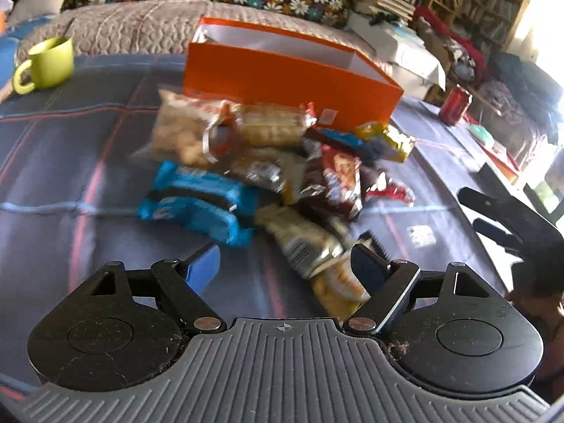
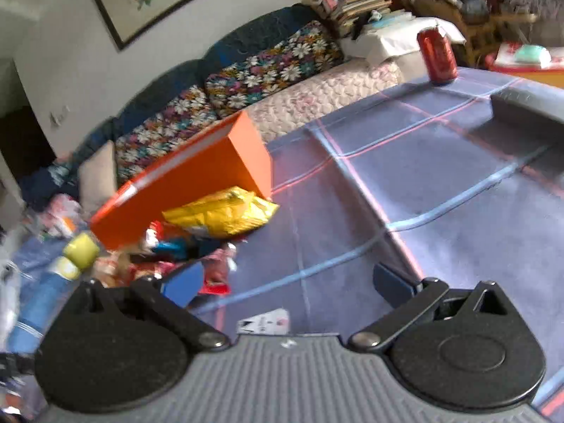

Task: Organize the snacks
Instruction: 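Grasp a gold-black bar packet with the left tool while the right tool grasps a red cookie packet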

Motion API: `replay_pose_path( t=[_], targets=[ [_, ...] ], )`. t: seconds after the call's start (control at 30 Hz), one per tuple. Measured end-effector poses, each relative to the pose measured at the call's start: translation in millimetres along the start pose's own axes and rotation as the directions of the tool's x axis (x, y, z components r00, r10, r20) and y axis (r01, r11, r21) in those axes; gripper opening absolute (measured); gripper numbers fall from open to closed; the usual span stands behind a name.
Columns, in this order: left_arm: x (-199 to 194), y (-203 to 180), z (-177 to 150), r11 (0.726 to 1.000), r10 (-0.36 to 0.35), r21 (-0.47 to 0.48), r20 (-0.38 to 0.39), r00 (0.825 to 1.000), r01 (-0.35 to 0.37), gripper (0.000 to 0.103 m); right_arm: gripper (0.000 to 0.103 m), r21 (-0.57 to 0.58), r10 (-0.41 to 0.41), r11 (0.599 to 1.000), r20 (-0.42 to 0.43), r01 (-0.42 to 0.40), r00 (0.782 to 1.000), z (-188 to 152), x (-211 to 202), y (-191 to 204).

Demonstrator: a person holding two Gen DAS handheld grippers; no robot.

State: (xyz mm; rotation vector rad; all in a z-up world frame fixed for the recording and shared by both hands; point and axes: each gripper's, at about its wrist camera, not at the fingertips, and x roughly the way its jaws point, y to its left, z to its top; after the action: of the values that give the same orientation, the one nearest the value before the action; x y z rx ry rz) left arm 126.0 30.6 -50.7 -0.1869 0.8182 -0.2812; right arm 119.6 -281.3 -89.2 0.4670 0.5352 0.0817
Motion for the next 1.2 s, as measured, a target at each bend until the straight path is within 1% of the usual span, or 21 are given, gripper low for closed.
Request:
replay_pose_path(
  t=[0.03, 0.13, 0.2, 0.27, 0.3, 0.33, 0.37, 0.4, 0.43, 0.47, 0.53, 0.67, 0.77, 0.83, 0.87, 0.93, 0.97, 1.07, 1.13, 1.2],
  targets=[
    [5.2, -5.5, 4.2, 1.000, -0.001, -0.005, 0.005, 1.000, 0.002, 0.055, 0.103, -0.012, 0.008, 1.000, 0.025, -0.007, 1.000, 0.7, -5.3, 0.4],
    [26.6, -19.0, 19.3, 1.000, 0.005, -0.013, -0.013, 1.000, -0.005, 0.057, 0.103, -0.058, -0.022, 0.998, 0.060, 0.025, 0.998, -1.4, -13.2, 3.8],
    [42.3, -27.3, 23.2, 0.999, 0.046, -0.004, -0.050, 0.998, -0.046, 0.057, 0.103, -0.037, -0.001, 0.999, 0.055, 0.003, 0.998, -0.9, -13.3, 0.8],
    [55.0, -35.0, 22.6, 0.998, 0.067, 0.014, -0.074, 0.995, -0.066, 0.052, 0.103, -0.018, 0.011, 1.000, 0.051, -0.010, 0.999, -0.3, -12.4, -2.3],
    [60.2, -37.8, 20.4, 0.994, 0.102, 0.036, -0.082, 0.991, -0.099, 0.052, 0.103, -0.017, 0.010, 1.000, 0.053, -0.009, 0.999, 0.2, -12.6, -2.4],
    [63.8, -39.4, 18.5, 0.989, 0.141, 0.062, -0.089, 0.986, -0.135, 0.041, 0.103, -0.018, 0.010, 1.000, 0.056, -0.009, 0.998, 0.7, -13.2, -2.4],
    [64.2, -37.8, 16.5, 0.986, 0.155, 0.072, -0.085, 0.984, -0.149, 0.029, 0.103, -0.020, 0.011, 1.000, 0.057, -0.010, 0.998, 0.7, -12.8, -2.8],
    [63.0, -31.8, 15.1, 0.988, 0.145, 0.063, -0.095, 0.985, -0.139, 0.022, 0.103, -0.021, 0.013, 1.000, 0.056, -0.012, 0.998, 0.6, -12.8, -3.6],
    [60.7, -24.0, 13.1, 0.992, 0.124, 0.038, -0.110, 0.986, -0.120, 0.017, 0.103, -0.021, 0.016, 1.000, 0.052, -0.015, 0.999, 0.3, -12.1, -3.6],
    [56.6, -16.9, 11.0, 0.994, 0.111, 0.026, -0.105, 0.988, -0.109, 0.014, 0.103, -0.022, 0.018, 1.000, 0.049, -0.017, 0.999, 0.4, -11.7, -3.7],
    [45.3, -1.5, 4.1, 0.995, 0.103, 0.023, -0.107, 0.989, -0.101, 0.014, 0.103, -0.025, 0.022, 0.999, 0.041, -0.021, 0.999, 0.3, -10.1, -3.1],
    [17.3, 26.4, -14.6, 0.992, 0.123, 0.031, -0.100, 0.987, -0.121, 0.014, 0.103, -0.045, 0.020, 0.999, 0.011, -0.019, 1.000, -1.9, -4.6, 0.8],
    [-0.8, 46.3, -26.9, 0.990, 0.140, 0.025, -0.086, 0.986, -0.138, 0.015, 0.103, -0.093, 0.007, 0.996, -0.022, -0.009, 1.000, -6.2, 2.8, 8.7],
    [-11.8, 53.0, -31.2, 0.990, 0.143, 0.011, -0.071, 0.987, -0.143, 0.020, 0.103, -0.131, -0.006, 0.991, -0.043, 0.000, 0.999, -9.6, 8.2, 16.6],
    [-15.4, 55.9, -32.0, 0.990, 0.141, -0.001, -0.058, 0.988, -0.141, 0.031, 0.103, -0.145, -0.006, 0.989, -0.051, -0.001, 0.999, -11.1, 10.3, 20.4],
    [-22.1, 57.5, -29.8, 0.991, 0.127, -0.030, -0.020, 0.992, -0.128, 0.043, 0.103, -0.175, -0.002, 0.985, -0.067, -0.010, 0.998, -11.1, 15.2, 32.0],
    [-24.8, 58.2, -28.2, 0.992, 0.116, -0.041, -0.002, 0.993, -0.116, 0.045, 0.103, -0.200, 0.001, 0.980, -0.073, -0.016, 0.997, -9.5, 17.7, 40.1],
    [-25.9, 57.6, -22.6, 0.994, 0.104, -0.041, 0.020, 0.994, -0.103, 0.045, 0.103, -0.282, 0.003, 0.959, -0.066, -0.021, 0.998, -2.7, 23.2, 67.7],
    [-25.4, 58.1, -21.7, 0.993, 0.113, -0.036, 0.031, 0.993, -0.112, 0.047, 0.103, -0.306, 0.037, 0.950, -0.072, -0.057, 0.997, 0.7, 26.2, 86.9],
    [-26.1, 60.7, -24.5, 0.993, 0.116, -0.042, 0.033, 0.993, -0.115, 0.049, 0.102, -0.336, 0.095, 0.934, -0.103, -0.125, 0.990, -3.8, 28.4, 110.5]
  ],
)
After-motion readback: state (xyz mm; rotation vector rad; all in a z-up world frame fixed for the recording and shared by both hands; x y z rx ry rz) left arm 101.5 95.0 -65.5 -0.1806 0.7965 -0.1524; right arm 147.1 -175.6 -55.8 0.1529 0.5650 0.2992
